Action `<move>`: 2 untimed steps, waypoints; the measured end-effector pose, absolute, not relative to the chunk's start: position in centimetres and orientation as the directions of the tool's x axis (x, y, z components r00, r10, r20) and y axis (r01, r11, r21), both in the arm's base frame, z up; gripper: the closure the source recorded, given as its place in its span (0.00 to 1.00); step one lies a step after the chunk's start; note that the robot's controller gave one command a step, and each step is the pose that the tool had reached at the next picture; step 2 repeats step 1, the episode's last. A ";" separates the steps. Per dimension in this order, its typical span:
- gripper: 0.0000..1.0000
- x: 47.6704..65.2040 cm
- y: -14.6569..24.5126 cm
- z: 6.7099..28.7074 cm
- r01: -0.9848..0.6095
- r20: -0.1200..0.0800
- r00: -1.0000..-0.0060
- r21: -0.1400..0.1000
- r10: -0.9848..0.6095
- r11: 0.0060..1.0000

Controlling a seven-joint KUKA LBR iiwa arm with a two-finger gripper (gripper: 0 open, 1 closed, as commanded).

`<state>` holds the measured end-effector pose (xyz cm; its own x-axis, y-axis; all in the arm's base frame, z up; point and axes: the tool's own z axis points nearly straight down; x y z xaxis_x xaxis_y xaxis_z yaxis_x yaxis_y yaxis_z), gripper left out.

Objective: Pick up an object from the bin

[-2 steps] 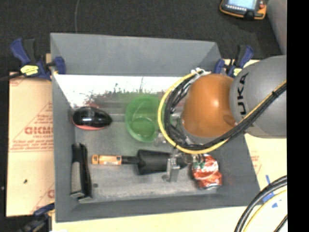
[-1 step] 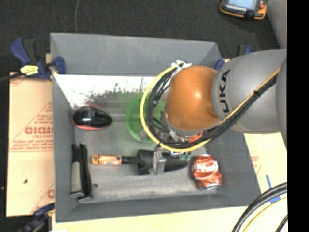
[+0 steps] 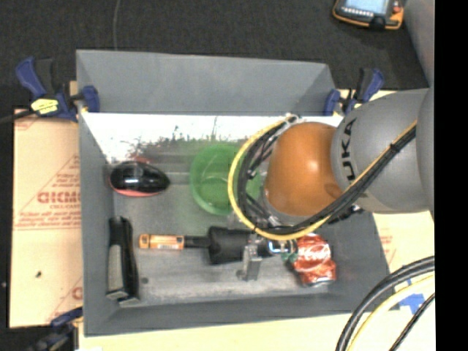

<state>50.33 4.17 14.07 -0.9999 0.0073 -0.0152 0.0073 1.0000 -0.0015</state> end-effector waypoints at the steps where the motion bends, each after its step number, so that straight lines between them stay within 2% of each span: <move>1: 0.00 50.4 4.1 14.3 0.004 -0.015 -1.000 -0.003 0.003 1.000; 2: 0.00 50.4 4.1 14.3 0.004 -0.015 -1.000 -0.003 0.003 1.000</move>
Offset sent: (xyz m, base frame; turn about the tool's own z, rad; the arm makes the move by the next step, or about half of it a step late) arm 0.0231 -0.0298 -0.0707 -0.2594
